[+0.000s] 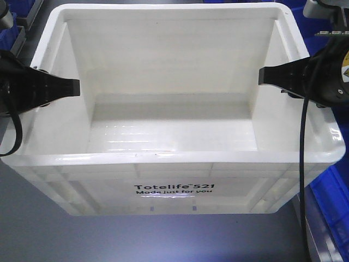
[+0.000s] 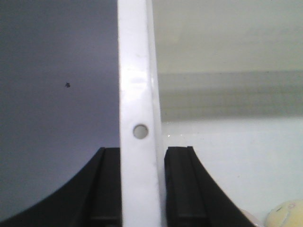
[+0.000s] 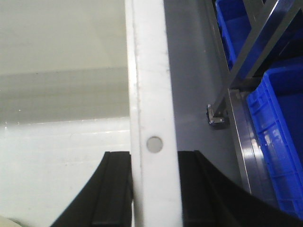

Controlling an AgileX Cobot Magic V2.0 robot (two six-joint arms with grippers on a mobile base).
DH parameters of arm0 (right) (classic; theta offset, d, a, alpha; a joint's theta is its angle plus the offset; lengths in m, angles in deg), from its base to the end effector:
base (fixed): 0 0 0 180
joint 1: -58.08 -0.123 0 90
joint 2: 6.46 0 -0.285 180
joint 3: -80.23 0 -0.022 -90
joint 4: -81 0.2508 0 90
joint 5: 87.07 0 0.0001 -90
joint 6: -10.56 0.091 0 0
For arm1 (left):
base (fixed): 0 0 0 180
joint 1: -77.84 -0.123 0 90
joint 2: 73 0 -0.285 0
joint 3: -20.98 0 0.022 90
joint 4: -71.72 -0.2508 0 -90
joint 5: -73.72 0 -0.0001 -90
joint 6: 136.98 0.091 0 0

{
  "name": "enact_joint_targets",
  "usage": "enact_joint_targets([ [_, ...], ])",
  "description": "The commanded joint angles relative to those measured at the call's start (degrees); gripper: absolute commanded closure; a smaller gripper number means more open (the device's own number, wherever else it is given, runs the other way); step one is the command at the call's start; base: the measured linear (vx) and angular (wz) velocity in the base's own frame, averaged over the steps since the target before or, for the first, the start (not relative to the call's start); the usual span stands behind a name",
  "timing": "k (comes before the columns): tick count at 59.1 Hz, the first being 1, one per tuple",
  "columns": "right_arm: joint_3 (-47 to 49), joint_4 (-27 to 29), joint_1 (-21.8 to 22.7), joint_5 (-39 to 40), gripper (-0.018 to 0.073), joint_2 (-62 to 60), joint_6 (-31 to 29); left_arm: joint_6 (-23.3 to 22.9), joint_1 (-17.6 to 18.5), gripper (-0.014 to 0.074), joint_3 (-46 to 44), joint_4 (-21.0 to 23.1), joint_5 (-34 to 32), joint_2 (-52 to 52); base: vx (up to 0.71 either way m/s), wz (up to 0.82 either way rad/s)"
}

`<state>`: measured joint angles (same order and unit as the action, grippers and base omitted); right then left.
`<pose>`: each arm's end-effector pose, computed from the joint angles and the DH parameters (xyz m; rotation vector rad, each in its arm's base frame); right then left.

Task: Place moving items into box and shelve
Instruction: 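Keep clamping the tote rims with both grippers as the base turns toward the rack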

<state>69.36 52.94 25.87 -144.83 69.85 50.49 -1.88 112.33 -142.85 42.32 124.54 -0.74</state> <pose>0.2171 0.0939 0.3687 0.0022 2.3740 -0.0448 0.2029 -0.0973 0.3634 -0.0020 2.2898 -0.0761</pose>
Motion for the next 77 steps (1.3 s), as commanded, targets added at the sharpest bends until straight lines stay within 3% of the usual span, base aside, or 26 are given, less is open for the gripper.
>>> enact_joint_targets([
  [1,2.2,-4.9,0.1,4.2,0.0571,-1.8,-0.2,-0.5,0.5,0.0488,-2.6,-4.9,-6.4,-2.1,0.38,-0.01],
  [77,2.2,-4.9,0.1,4.2,0.0571,-1.8,-0.2,-0.5,0.5,0.0488,-2.6,-4.9,-6.4,-2.1,0.37,0.00],
])
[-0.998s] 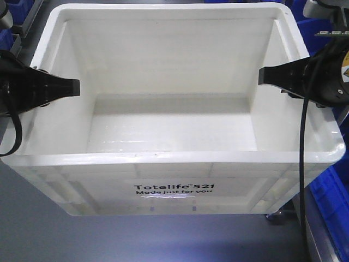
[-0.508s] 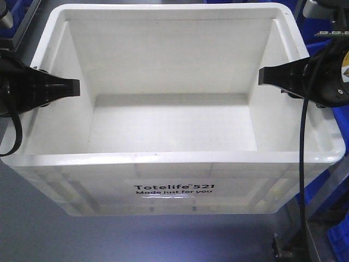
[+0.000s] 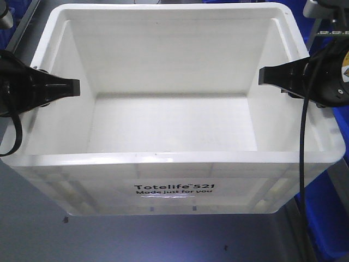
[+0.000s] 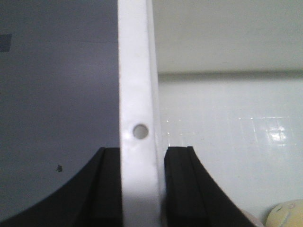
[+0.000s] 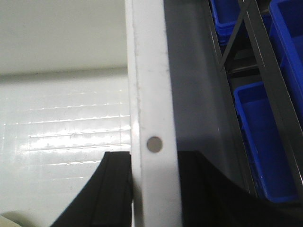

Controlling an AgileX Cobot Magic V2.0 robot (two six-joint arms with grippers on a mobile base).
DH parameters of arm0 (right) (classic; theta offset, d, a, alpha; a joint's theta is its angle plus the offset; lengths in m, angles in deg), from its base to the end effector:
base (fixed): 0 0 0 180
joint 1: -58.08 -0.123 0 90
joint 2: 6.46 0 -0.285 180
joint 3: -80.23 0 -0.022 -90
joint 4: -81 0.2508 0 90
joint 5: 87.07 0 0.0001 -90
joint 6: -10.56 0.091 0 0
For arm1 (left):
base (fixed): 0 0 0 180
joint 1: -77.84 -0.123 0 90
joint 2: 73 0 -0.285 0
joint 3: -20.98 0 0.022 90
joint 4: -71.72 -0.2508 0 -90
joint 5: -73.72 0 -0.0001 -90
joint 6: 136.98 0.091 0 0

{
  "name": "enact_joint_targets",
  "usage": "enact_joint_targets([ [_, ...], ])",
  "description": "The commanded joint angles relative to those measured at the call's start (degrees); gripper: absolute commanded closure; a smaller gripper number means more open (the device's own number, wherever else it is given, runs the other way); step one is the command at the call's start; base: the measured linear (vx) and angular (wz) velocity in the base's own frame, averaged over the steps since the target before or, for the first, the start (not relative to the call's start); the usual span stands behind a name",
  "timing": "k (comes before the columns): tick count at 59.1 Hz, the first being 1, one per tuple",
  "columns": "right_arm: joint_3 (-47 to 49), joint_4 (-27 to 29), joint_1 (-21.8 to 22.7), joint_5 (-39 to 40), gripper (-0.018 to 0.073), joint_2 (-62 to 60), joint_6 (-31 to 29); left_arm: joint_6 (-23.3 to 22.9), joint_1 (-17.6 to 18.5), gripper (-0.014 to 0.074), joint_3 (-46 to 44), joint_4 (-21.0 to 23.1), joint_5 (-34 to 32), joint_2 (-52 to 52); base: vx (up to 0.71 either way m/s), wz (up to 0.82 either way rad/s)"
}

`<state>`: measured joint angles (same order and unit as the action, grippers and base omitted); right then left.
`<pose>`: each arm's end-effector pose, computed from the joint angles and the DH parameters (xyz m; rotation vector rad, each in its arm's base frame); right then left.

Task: Place moving items into box and shelve
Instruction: 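Keep clamping the tote rims with both grippers as the base turns toward the rack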

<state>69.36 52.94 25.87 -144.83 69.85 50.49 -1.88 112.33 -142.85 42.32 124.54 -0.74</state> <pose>0.2171 0.0939 0.3687 0.0022 2.3740 -0.0448 0.2029 -0.0973 0.3634 -0.0020 2.2898 -0.0761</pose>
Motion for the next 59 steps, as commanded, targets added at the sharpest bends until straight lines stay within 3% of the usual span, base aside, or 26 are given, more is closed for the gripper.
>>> enact_joint_targets([
  [1,2.2,-4.9,0.1,4.2,0.0571,-1.8,-0.2,-0.5,0.5,0.0488,-2.6,-4.9,-6.4,-2.1,0.35,0.03],
  [59,2.2,-4.9,0.1,4.2,0.0571,-1.8,-0.2,-0.5,0.5,0.0488,-2.6,-4.9,-6.4,-2.1,0.32,0.08],
])
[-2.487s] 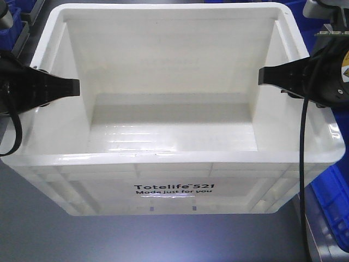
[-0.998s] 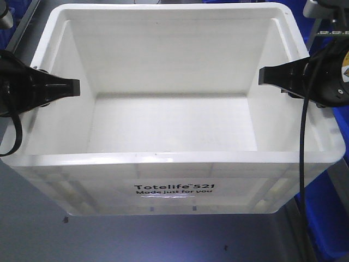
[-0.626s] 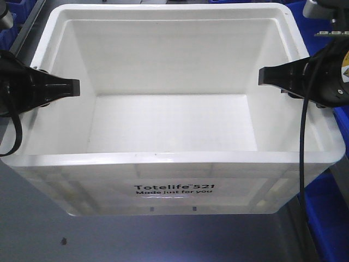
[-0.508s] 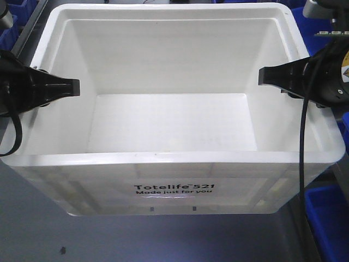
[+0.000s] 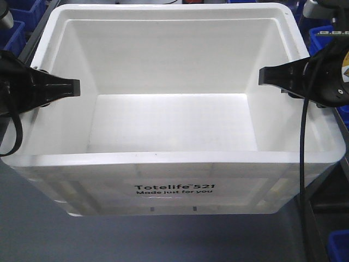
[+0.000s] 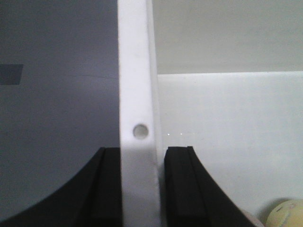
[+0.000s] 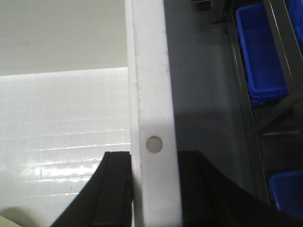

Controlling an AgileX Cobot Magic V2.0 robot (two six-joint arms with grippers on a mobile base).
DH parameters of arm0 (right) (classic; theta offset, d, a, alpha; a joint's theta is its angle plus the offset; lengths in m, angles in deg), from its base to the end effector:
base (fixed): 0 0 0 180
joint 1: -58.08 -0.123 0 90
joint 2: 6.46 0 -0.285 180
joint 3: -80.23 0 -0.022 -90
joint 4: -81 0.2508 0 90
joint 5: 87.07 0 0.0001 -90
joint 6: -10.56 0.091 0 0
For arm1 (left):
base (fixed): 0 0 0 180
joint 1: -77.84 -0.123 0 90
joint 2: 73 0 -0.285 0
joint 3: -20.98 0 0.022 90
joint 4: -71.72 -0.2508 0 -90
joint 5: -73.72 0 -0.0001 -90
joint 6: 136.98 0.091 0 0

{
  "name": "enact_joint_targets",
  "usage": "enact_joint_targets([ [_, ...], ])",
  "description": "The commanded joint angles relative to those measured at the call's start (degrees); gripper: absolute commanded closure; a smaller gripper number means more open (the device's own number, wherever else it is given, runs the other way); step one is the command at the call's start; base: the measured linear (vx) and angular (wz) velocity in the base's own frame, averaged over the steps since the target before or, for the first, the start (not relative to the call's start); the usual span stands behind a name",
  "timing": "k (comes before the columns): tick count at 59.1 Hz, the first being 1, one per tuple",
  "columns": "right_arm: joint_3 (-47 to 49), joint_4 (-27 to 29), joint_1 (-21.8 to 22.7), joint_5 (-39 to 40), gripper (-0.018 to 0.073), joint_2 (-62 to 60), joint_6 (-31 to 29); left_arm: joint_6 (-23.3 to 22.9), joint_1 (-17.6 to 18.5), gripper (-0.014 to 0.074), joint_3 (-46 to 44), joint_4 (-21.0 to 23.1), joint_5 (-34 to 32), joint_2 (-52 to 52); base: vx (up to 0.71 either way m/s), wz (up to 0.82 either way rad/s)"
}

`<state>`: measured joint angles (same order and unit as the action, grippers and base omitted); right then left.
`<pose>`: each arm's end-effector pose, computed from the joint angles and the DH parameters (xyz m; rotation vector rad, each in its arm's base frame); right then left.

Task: Place moving items into box and shelve
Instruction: 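Keep clamping the tote rims with both grippers as the base turns toward the rack, then carry the tote with both grippers over the roller shelf lane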

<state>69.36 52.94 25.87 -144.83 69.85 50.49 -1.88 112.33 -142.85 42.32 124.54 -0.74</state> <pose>0.2171 0.0939 0.3687 0.0022 2.3740 -0.0448 0.2029 -0.0973 0.3634 -0.0020 2.2898 -0.0761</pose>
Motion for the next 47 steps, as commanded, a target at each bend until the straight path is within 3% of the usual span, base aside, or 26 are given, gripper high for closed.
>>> enact_joint_targets([
  [1,2.2,-4.9,0.1,4.2,0.0571,-1.8,-0.2,-0.5,0.5,0.0488,-2.6,-4.9,-6.4,-2.1,0.27,0.16],
  [47,2.2,-4.9,0.1,4.2,0.0571,-1.8,-0.2,-0.5,0.5,0.0488,-2.6,-4.9,-6.4,-2.1,0.22,0.39],
])
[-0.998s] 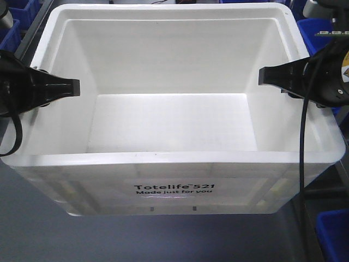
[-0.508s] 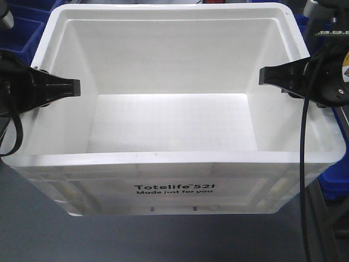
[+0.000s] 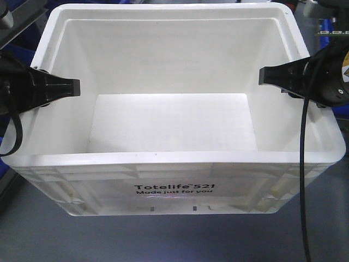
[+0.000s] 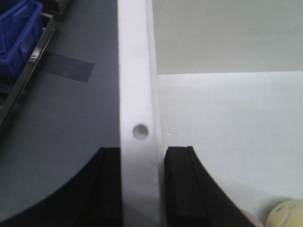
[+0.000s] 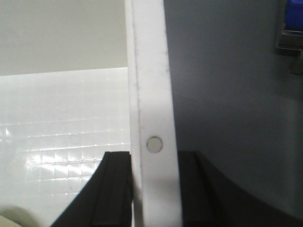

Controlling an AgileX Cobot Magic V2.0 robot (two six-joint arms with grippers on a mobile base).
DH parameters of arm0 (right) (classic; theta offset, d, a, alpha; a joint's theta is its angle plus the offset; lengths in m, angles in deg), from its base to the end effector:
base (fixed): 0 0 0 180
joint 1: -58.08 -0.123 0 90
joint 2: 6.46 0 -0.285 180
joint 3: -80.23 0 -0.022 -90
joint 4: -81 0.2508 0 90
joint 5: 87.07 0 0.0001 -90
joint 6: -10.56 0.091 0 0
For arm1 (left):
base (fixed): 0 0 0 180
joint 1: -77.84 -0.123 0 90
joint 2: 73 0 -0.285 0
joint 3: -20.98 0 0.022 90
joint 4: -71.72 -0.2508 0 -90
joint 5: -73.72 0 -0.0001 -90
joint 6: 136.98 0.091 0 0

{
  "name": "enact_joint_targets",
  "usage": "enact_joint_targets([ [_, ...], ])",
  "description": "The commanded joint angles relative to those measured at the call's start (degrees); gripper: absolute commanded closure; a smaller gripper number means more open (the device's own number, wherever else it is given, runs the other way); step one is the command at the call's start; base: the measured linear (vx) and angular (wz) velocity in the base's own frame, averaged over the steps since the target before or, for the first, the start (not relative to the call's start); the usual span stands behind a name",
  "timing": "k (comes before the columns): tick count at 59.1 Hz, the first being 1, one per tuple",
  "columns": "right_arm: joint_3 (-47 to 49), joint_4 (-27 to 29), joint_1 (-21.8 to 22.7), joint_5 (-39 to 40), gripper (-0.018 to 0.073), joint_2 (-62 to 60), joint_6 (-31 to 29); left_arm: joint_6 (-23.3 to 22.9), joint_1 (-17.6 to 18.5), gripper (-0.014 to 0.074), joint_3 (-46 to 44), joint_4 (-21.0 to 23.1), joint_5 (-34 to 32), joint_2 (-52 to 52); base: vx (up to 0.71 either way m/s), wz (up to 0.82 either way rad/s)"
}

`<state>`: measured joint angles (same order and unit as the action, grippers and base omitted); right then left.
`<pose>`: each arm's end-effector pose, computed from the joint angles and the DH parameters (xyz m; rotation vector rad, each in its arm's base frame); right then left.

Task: Place moving items into box and shelve
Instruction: 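Carry the tote with both grippers over the roller shelf lane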

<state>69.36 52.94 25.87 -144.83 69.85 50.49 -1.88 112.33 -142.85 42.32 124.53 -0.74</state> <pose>0.2171 0.0939 0.3687 0.0022 2.3740 -0.0448 0.2029 -0.0973 0.3634 -0.0019 2.2897 -0.0762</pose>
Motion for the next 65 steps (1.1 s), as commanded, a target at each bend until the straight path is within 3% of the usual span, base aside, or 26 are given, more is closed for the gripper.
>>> enact_joint_targets([
  [1,2.2,-4.9,0.1,4.2,0.0571,-1.8,-0.2,-0.5,0.5,0.0488,-2.6,-4.9,-6.3,-2.1,0.16,0.51],
  [65,2.2,-4.9,0.1,4.2,0.0571,-1.8,-0.2,-0.5,0.5,0.0488,-2.6,-4.9,-6.3,-2.1,0.14,0.55],
])
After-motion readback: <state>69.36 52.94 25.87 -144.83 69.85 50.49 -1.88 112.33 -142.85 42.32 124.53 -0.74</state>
